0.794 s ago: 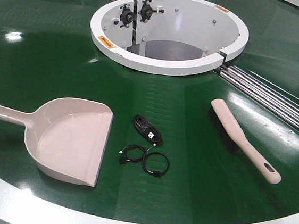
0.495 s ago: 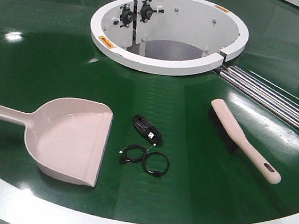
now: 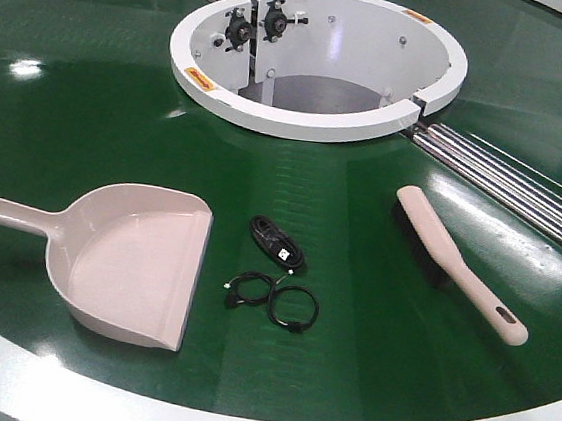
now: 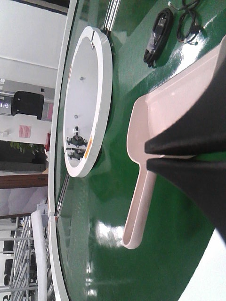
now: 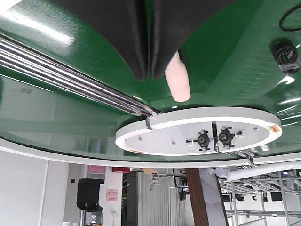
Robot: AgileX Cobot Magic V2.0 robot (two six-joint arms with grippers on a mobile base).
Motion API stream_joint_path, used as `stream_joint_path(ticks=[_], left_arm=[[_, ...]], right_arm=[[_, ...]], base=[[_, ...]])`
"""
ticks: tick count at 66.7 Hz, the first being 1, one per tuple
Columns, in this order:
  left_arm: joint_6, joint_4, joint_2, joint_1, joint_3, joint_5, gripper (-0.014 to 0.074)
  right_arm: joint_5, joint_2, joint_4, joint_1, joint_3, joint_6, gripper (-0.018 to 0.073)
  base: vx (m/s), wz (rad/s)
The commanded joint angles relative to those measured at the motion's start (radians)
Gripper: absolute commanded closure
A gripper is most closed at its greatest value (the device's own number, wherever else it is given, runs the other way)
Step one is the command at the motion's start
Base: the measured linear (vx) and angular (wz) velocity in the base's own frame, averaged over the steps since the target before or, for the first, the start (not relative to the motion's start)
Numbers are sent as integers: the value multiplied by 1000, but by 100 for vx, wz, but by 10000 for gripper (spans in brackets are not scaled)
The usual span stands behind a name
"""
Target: Clean and inspect green conveyor with broom and dustpan
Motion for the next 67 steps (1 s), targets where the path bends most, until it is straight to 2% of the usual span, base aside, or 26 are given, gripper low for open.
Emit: stream_joint_path(ticks=[1, 19, 26, 31, 40, 48, 56, 60, 67], left_arm=[[-6, -3, -14, 4, 9, -69, 603], [-5, -3, -14, 4, 9, -83, 603], [-35, -17, -14, 4, -15, -247, 603], [-63, -58, -5, 4, -72, -252, 603], [-37, -71, 87, 4, -245, -89, 603], [55, -70, 247, 4, -405, 133, 603], [98, -69, 382, 4, -513, 340, 603], [104, -49, 436, 4, -537, 390, 603], [104, -47, 487, 4, -536, 396, 603]], right_arm=[[-77, -11, -4, -7, 3, -1, 568], [-77, -11, -4, -7, 3, -1, 568], [-77, -11, -4, -7, 3, -1, 568], [-77, -11, -4, -7, 3, -1, 568], [-77, -11, -4, -7, 3, -1, 568], [-78, -11, -4, -7, 3, -1, 568], [-78, -11, -4, -7, 3, -1, 568], [-78, -11, -4, -7, 3, -1, 568], [-78, -11, -4, -7, 3, -1, 568]], base=[[0, 0], [0, 0], [0, 0], [0, 0], [0, 0], [0, 0], [0, 0], [0, 0], [0, 0]])
